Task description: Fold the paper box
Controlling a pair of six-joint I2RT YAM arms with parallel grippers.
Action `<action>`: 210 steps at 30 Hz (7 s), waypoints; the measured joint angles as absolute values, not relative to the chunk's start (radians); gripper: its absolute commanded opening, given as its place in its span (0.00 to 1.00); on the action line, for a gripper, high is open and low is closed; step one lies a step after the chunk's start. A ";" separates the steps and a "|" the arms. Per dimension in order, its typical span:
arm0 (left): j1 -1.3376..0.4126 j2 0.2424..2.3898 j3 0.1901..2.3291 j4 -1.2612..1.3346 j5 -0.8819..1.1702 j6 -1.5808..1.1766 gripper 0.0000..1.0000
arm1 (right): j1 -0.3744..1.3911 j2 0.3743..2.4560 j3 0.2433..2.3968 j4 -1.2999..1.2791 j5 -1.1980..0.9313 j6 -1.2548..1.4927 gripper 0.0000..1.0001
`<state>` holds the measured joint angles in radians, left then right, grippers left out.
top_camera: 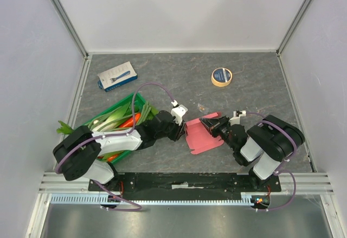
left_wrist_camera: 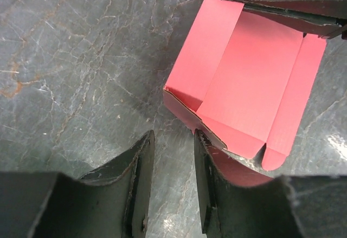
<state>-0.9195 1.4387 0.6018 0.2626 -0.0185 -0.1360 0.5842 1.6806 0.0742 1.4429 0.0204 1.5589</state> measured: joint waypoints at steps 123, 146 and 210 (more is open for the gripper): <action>-0.755 1.464 0.646 0.307 0.096 -0.610 0.44 | 0.723 1.539 0.110 1.217 0.198 1.629 0.00; -0.754 1.399 0.596 0.353 0.043 -0.554 0.61 | 0.713 1.599 0.112 1.282 0.184 1.623 0.00; -0.826 1.353 0.797 0.150 0.092 -0.269 0.51 | 0.500 0.894 0.500 -0.158 0.022 0.575 0.80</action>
<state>-0.8265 1.3525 0.7975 0.1497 0.0917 -0.2691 0.5003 0.8944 0.4999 -0.1577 0.0219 0.5755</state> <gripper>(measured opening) 0.532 0.794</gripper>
